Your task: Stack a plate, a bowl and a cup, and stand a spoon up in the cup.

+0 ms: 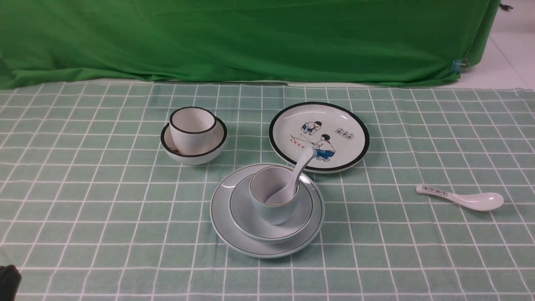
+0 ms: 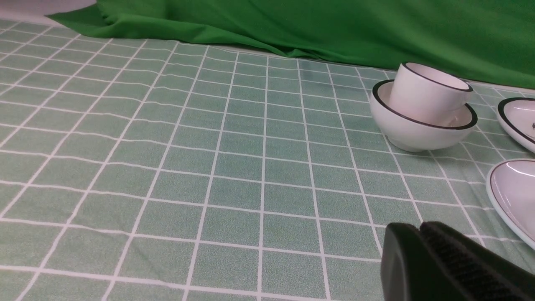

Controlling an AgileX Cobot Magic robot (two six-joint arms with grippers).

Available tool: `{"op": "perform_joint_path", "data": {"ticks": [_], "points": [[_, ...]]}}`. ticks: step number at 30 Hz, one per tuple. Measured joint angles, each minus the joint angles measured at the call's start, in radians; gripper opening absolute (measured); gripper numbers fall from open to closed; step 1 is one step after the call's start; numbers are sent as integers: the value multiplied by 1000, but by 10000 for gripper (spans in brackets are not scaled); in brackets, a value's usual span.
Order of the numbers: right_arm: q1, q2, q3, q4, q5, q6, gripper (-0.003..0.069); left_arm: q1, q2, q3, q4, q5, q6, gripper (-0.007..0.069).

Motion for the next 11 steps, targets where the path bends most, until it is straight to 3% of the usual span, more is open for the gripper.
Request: {"op": "perform_joint_path", "data": {"ticks": [11], "points": [[0,0,0,0,0,0,234,0,0,0,0,0,0,13]]}}
